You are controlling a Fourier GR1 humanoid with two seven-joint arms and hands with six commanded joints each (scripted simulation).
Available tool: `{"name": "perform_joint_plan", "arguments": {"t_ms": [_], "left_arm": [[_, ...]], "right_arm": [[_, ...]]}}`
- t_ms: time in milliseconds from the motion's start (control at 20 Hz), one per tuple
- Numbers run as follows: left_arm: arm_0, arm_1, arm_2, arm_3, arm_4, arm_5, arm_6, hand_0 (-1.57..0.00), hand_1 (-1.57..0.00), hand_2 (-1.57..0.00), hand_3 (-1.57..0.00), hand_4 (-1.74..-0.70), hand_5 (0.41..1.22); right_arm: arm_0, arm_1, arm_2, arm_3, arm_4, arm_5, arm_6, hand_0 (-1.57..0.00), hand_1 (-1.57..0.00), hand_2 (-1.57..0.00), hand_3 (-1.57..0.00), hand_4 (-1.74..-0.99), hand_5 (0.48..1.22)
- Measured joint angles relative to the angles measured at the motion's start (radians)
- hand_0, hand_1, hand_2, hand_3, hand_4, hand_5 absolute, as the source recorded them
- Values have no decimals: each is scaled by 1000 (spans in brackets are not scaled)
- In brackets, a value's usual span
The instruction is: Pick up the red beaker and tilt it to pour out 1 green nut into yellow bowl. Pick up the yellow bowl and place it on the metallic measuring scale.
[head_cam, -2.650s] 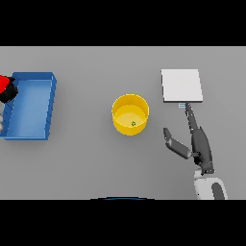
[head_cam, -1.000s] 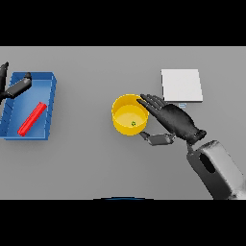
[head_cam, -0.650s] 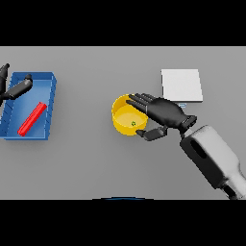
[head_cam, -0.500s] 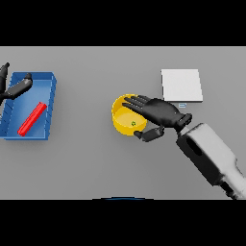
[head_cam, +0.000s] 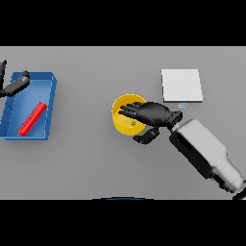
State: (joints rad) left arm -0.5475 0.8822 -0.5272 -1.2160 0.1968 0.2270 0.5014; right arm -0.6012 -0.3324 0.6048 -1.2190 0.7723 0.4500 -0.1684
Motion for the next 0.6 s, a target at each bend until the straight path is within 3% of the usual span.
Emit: {"name": "perform_joint_plan", "arguments": {"t_ms": [250, 400, 500, 600], "left_arm": [[13, 0, -9, -11, -9, 7, -8, 1, 1, 1, 1, -793, 731], [4, 3, -9, -11, -7, 0, 1, 1, 1, 1, 1, -792, 725], [5, 4, -6, -5, -7, 1, -3, 1, 1, 1, 1, -793, 722], [2, 0, -5, -2, -7, 2, -6, 1, 1, 1, 1, -795, 725]], "right_arm": [[-39, 14, 31, 44, 25, 28, 18, 1, 1, 1, 1, -1304, 713], [-45, 41, 43, 61, 33, 37, 48, -16, -40, -68, -94, -1339, 784], [-54, 42, 56, 66, 47, 36, 54, -258, -236, -233, -249, -1387, 900], [-55, 31, 64, 56, 49, 48, 36, -721, -664, -624, -472, -1488, 1016]]}}
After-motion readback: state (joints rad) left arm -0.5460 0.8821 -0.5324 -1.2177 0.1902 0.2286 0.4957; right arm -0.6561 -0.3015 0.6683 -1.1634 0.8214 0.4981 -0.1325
